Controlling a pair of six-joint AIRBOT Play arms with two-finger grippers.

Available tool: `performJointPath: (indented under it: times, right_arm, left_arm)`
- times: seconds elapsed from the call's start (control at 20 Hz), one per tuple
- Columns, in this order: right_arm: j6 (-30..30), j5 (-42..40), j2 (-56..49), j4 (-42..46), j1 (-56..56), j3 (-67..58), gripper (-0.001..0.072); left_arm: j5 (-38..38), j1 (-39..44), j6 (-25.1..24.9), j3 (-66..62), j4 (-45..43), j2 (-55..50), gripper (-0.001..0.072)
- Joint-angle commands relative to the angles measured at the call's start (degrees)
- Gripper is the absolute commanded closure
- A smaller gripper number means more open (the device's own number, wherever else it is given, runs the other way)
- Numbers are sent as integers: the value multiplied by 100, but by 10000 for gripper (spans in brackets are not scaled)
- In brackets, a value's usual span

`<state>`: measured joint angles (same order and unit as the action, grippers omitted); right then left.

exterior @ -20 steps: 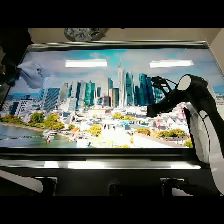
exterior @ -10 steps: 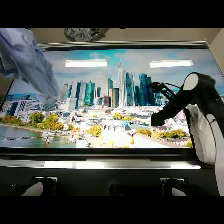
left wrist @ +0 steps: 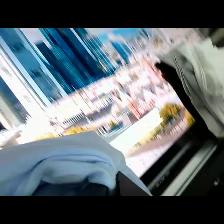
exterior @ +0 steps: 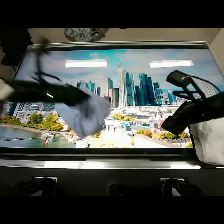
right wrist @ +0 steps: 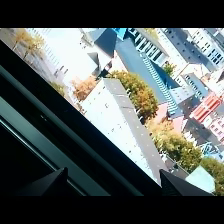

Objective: Fold the shirts.

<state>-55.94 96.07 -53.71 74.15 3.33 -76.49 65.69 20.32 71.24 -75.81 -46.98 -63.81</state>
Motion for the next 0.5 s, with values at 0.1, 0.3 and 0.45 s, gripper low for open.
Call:
performJointPath:
  times: [0.1,0.3,0.45]
  right_arm:
    - [-190,-476,584,166,2,4,24]
    - [-192,-476,271,79,4,20,24]
    - [-188,-671,57,-273,9,531,23]
  left_arm:
    - [-1193,1969,601,1292,-66,-654,5]
    - [-492,315,1342,-13,-2107,-555,0]
    - [-129,-1506,1895,-404,-2699,-577,0]
